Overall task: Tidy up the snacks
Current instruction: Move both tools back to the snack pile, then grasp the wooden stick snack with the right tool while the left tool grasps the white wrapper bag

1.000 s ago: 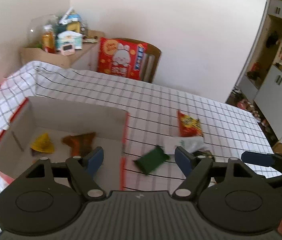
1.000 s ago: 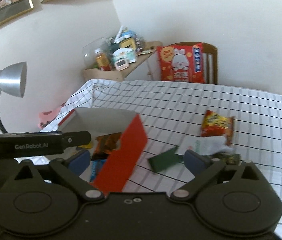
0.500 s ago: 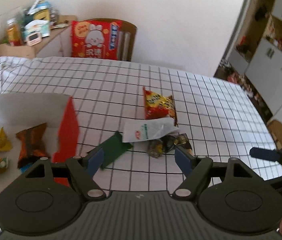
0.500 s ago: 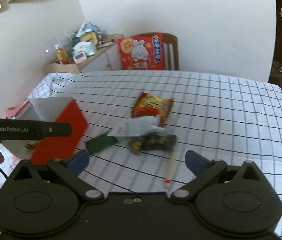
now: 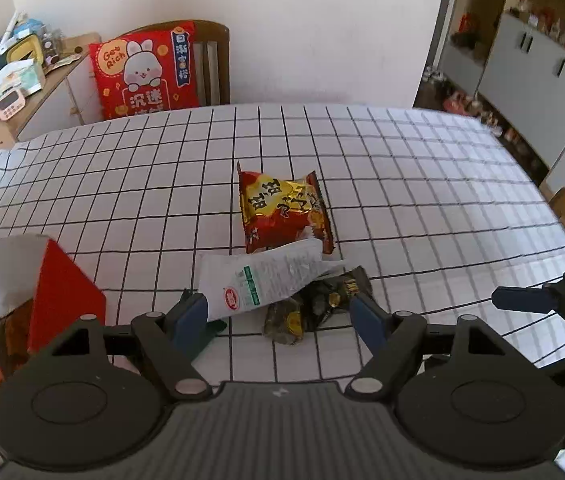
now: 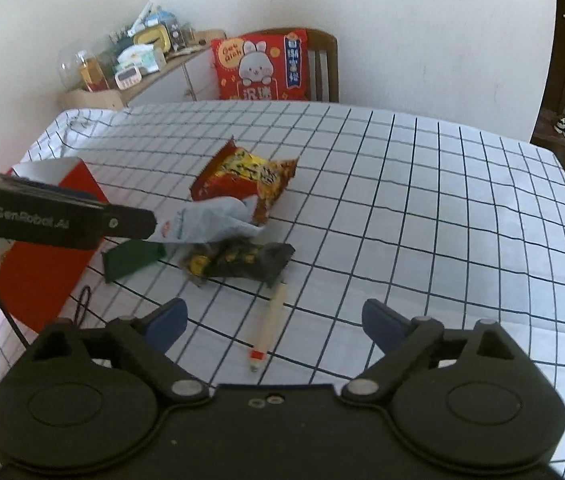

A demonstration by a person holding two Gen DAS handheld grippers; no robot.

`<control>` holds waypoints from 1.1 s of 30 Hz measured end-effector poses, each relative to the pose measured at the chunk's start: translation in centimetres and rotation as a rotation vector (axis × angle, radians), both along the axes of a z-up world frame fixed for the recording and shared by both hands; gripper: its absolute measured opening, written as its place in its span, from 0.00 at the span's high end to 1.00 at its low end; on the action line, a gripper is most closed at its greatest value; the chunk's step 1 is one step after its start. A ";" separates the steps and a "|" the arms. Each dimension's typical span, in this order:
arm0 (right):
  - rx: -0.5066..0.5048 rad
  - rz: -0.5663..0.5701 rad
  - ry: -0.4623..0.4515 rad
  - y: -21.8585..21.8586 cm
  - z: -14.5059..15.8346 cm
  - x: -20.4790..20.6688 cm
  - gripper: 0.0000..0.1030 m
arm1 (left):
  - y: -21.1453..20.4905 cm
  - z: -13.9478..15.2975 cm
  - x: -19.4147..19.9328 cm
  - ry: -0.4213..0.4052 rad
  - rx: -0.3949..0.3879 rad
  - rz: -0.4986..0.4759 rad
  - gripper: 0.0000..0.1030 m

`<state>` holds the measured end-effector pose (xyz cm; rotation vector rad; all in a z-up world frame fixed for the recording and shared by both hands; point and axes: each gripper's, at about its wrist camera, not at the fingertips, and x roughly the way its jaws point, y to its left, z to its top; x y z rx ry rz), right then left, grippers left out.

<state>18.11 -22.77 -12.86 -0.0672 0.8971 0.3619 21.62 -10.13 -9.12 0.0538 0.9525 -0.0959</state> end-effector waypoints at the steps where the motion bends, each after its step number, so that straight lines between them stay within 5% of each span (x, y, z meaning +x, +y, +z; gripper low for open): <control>1: -0.005 0.002 0.007 0.2 -0.3 0.4 0.14 | -0.1 -0.4 0.5 0.004 0.013 -0.001 0.24; 6: -0.026 0.023 0.039 1.4 -2.0 1.5 0.23 | -0.1 -2.2 2.7 0.070 0.038 -0.044 0.24; 16: -0.038 0.041 0.094 2.7 -4.2 3.2 0.32 | -2.2 -3.8 4.9 0.028 0.187 -0.207 0.24; 26: -0.086 0.024 0.109 4.2 -6.2 4.1 0.55 | -4.0 -6.0 5.5 0.025 0.256 -0.306 0.24; 33: -0.180 0.041 0.061 5.4 -6.4 3.3 0.67 | -3.3 -6.2 5.8 0.025 0.242 -0.281 0.44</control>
